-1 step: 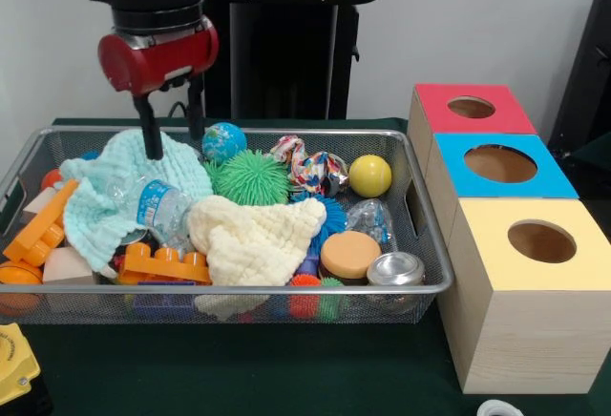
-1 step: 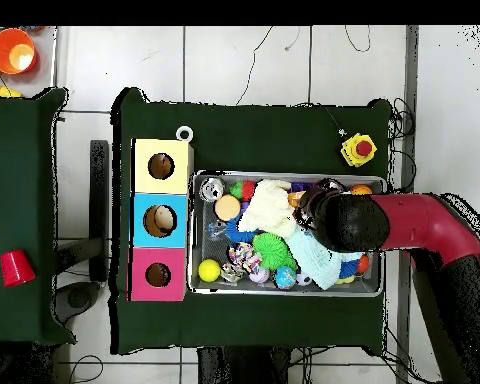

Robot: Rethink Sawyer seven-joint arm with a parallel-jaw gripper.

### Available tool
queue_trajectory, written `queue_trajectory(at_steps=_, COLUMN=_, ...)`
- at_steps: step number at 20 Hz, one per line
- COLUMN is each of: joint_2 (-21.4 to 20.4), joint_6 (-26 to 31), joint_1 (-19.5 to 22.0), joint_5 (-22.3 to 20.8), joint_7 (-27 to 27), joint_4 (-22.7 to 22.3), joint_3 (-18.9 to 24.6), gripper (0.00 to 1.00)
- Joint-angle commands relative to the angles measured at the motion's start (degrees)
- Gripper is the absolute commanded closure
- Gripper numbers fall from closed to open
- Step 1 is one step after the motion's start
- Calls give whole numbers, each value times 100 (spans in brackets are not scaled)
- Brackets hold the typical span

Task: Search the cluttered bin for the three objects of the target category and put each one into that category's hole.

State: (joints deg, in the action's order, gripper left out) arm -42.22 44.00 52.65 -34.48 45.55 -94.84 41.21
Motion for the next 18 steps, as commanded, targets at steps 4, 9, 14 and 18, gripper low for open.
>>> queue_trajectory(at_steps=4, joint_2=830, joint_6=860, joint_1=132, joint_5=-739, joint_7=-2550, joint_4=1350, joint_3=231, gripper=0)
queue_trajectory(at_steps=9, joint_2=1112, joint_6=786, joint_1=38, joint_5=-976, joint_7=-2433, joint_4=1325, joint_3=-109, gripper=0)
queue_trajectory(at_steps=14, joint_2=1294, joint_6=759, joint_1=127, joint_5=-1101, joint_7=-2456, joint_4=1085, joint_3=-189, gripper=0)
queue_trajectory(at_steps=18, joint_2=1199, joint_6=992, joint_1=215, joint_5=-1125, joint_7=-2593, joint_4=835, joint_3=-224, gripper=0)
